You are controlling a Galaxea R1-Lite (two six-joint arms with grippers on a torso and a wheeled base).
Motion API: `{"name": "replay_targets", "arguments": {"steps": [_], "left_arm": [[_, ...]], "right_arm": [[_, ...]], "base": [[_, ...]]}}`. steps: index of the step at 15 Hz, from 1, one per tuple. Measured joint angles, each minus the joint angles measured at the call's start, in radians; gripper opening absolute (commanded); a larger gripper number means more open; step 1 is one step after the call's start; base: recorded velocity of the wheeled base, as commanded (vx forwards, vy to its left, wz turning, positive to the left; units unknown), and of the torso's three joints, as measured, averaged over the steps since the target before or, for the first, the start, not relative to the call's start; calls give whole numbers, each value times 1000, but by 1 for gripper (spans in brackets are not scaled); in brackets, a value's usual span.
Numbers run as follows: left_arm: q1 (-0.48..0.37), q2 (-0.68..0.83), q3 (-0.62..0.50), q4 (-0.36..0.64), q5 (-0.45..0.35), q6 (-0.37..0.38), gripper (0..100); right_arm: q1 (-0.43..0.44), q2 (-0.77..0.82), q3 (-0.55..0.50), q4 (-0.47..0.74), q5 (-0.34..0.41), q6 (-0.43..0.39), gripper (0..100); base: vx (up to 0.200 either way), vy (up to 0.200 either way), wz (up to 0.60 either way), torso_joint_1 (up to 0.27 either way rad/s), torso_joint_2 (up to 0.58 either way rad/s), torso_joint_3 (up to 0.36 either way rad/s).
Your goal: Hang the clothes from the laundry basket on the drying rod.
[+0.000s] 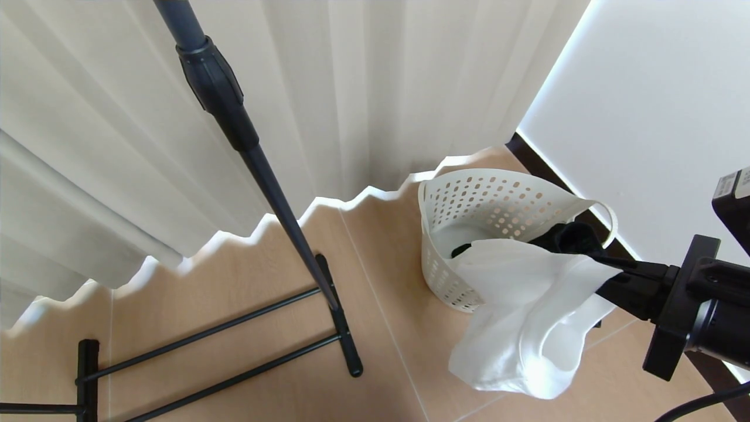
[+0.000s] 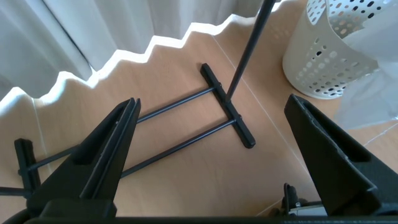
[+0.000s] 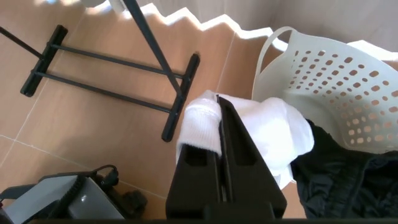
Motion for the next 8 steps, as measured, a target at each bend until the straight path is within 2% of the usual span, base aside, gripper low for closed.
{"name": "replay_targets", "arguments": {"steps": [8], "left_arm": [[0,0,0,1,0,-2,100]], "right_arm": [[-16,-3,4,0,2,3,0]], "base": [[0,0,0,1,1,184]]}}
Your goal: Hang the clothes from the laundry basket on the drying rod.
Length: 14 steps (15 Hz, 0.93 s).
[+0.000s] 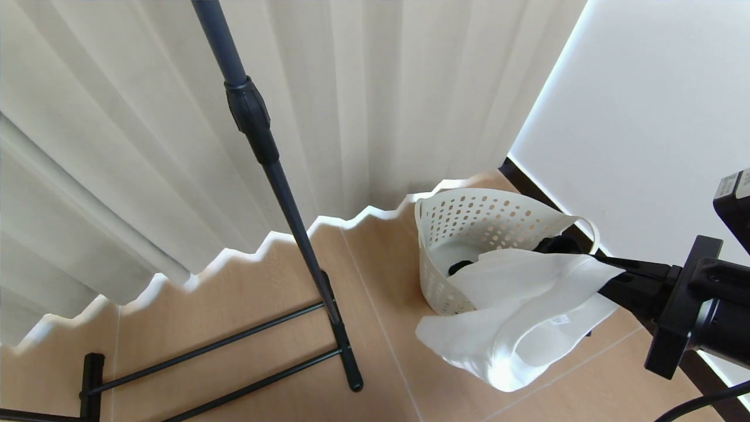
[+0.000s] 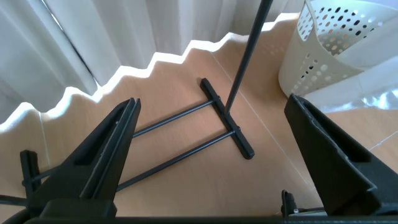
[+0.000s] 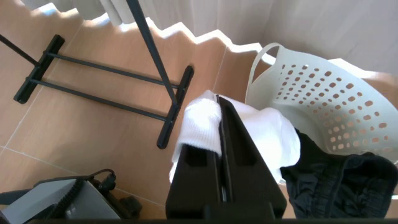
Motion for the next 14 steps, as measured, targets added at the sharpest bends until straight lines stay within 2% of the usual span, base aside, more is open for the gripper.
{"name": "replay_targets", "arguments": {"steps": [6,8,14], "left_arm": [[0,0,0,0,1,-1,100],[0,0,0,0,2,-1,100],[0,0,0,0,3,-1,100]], "right_arm": [[-3,0,1,-1,4,6,0],[-13,0,0,-1,7,33,0],[-24,0,-3,-1,6,33,0]], "base": [[0,0,0,2,2,199],[0,0,0,7,-36,158],[0,0,0,47,-373,-115]]}}
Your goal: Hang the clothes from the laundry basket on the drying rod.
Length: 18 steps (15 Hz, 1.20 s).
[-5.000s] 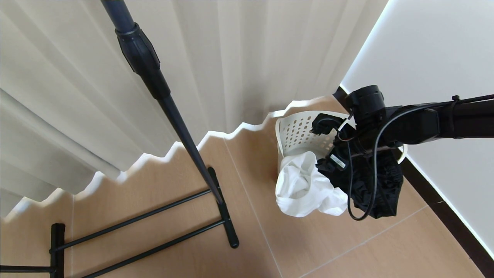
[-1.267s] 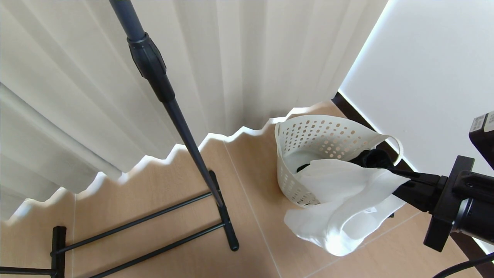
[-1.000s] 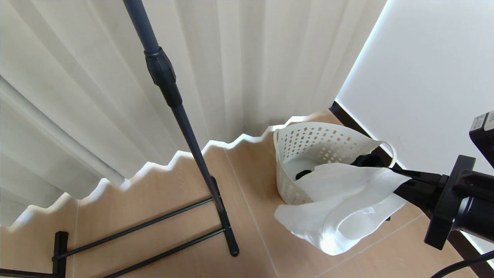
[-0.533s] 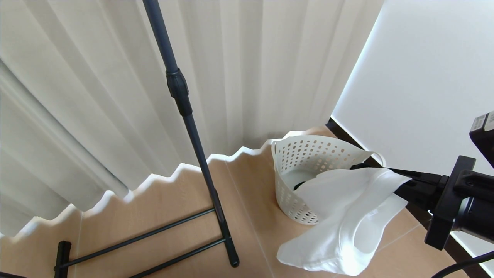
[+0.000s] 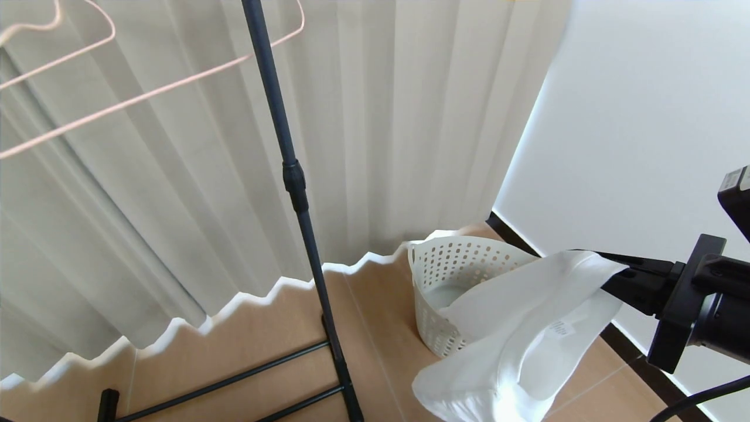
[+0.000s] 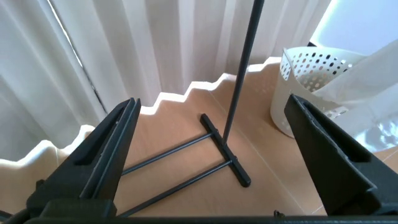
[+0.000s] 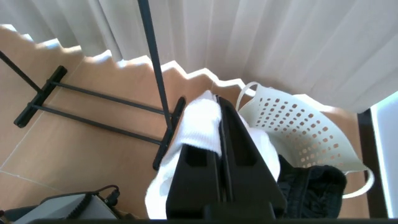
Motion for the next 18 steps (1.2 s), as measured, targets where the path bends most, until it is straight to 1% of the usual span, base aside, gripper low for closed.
{"name": "replay_targets", "arguments": {"steps": [2,9,13,18], "left_arm": [[0,0,0,0,0,0,100],[0,0,0,0,0,0,100],[0,0,0,-1,1,0,100],[0,-1,0,-1,0,1,100]], "right_arm": [[0,0,1,0,-1,0,0],[-1,0,-2,1,-4,-4,0],[-1,-2,-2,0,-3,-4,0],[-1,-7,-1,0,-3,-4,0]], "base": [[0,0,0,105,-454,-195],[0,0,0,147,-482,-290],[0,0,0,181,-519,-187],[0,0,0,220,-547,-313]]}}
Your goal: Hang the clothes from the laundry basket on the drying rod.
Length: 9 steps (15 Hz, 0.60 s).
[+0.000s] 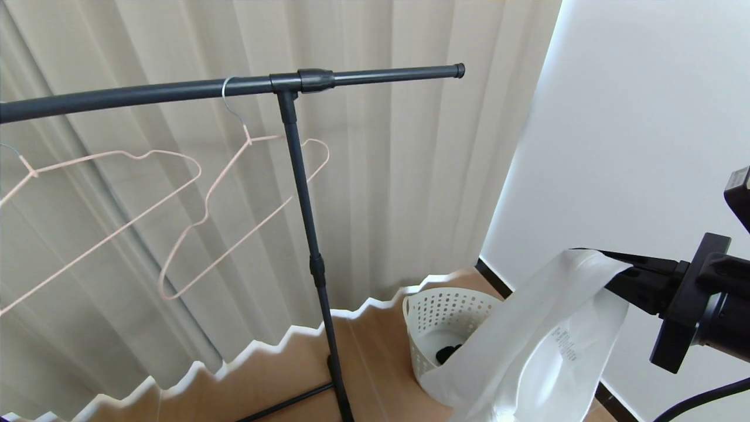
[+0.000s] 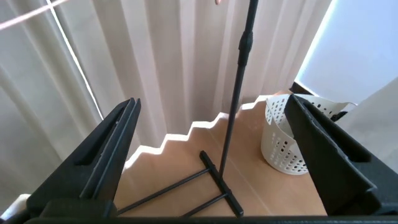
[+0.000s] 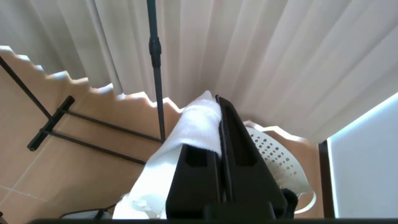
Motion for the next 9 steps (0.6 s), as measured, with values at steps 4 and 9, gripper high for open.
{"name": "replay_targets", "arguments": {"steps": [4,9], "left_arm": [[0,0,0,0,1,-1,100],[0,0,0,0,1,0,100]], "right_arm": [[0,2,2,0,0,-1,0],[-1,2,6,0,0,-1,0]], "base": [[0,0,0,248,-593,-256],[0,0,0,193,-440,-210]]}}
